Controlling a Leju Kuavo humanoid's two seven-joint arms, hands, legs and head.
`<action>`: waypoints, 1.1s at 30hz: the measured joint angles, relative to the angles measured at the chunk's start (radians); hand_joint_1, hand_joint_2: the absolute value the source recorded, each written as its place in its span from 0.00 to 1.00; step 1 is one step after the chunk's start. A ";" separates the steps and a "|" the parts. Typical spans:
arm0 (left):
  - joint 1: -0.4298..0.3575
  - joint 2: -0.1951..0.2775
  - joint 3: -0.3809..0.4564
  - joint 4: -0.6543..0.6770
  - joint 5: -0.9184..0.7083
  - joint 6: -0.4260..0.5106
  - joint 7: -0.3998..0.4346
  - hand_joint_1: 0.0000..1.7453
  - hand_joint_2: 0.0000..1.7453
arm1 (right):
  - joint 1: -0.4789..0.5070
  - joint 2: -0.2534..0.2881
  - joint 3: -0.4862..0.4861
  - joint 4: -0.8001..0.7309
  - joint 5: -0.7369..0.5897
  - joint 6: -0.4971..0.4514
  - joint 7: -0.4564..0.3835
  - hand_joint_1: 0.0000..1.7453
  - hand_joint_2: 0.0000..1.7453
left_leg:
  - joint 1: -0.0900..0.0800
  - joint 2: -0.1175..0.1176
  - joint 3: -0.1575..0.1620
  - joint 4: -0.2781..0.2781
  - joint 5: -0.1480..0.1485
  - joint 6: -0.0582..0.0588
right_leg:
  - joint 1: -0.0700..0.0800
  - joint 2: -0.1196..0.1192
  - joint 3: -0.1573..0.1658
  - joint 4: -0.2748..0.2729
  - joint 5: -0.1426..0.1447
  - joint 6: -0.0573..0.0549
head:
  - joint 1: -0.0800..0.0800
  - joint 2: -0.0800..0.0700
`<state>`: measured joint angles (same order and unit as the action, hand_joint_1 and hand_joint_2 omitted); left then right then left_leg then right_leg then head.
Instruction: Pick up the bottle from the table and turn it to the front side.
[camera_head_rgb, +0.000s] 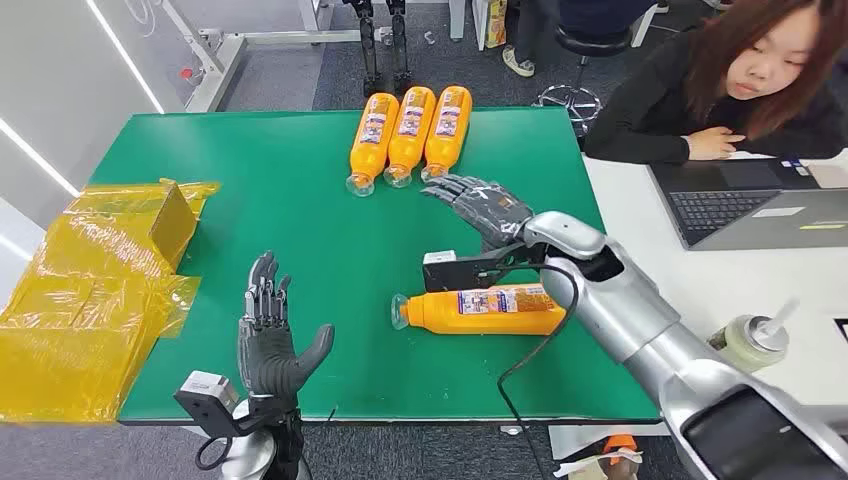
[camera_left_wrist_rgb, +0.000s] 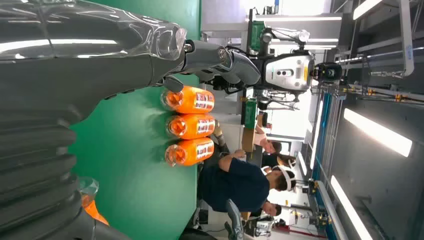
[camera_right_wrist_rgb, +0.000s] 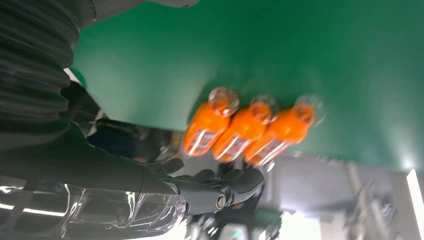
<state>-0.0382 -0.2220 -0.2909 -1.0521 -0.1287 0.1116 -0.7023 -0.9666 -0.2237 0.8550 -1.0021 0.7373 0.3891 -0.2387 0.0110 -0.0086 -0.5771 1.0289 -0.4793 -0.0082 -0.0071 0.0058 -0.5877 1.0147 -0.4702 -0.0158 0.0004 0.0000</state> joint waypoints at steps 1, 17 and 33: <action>0.000 0.000 0.001 0.000 0.001 0.000 0.000 0.00 1.00 | -0.018 -0.002 0.017 0.001 -0.020 0.020 0.004 0.00 1.00 | 0.000 0.000 0.000 0.000 0.000 0.000 | 0.000 0.000 0.000 0.000 0.000 0.000 | 0.000 0.000; 0.001 0.000 0.025 0.004 0.000 -0.022 0.000 0.00 1.00 | -0.330 -0.012 0.422 0.029 -0.365 0.365 0.104 0.00 1.00 | 0.000 0.000 0.000 0.000 0.001 0.000 | 0.000 0.000 0.000 0.000 0.000 0.000 | 0.000 0.000; 0.018 0.010 0.045 0.013 0.025 -0.031 0.000 0.00 1.00 | -0.331 -0.114 0.617 0.033 -0.446 0.255 0.144 0.00 1.00 | 0.000 -0.001 0.000 0.001 0.000 0.000 | 0.000 -0.001 0.000 0.000 0.000 0.000 | 0.000 0.000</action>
<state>-0.0202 -0.2118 -0.2457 -1.0395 -0.1042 0.0806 -0.7021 -1.2978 -0.3375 1.4724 -0.9689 0.2914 0.6437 -0.0943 0.0111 -0.0096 -0.5774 1.0304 -0.4789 -0.0082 -0.0068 0.0052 -0.5875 1.0145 -0.4702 -0.0158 0.0006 0.0000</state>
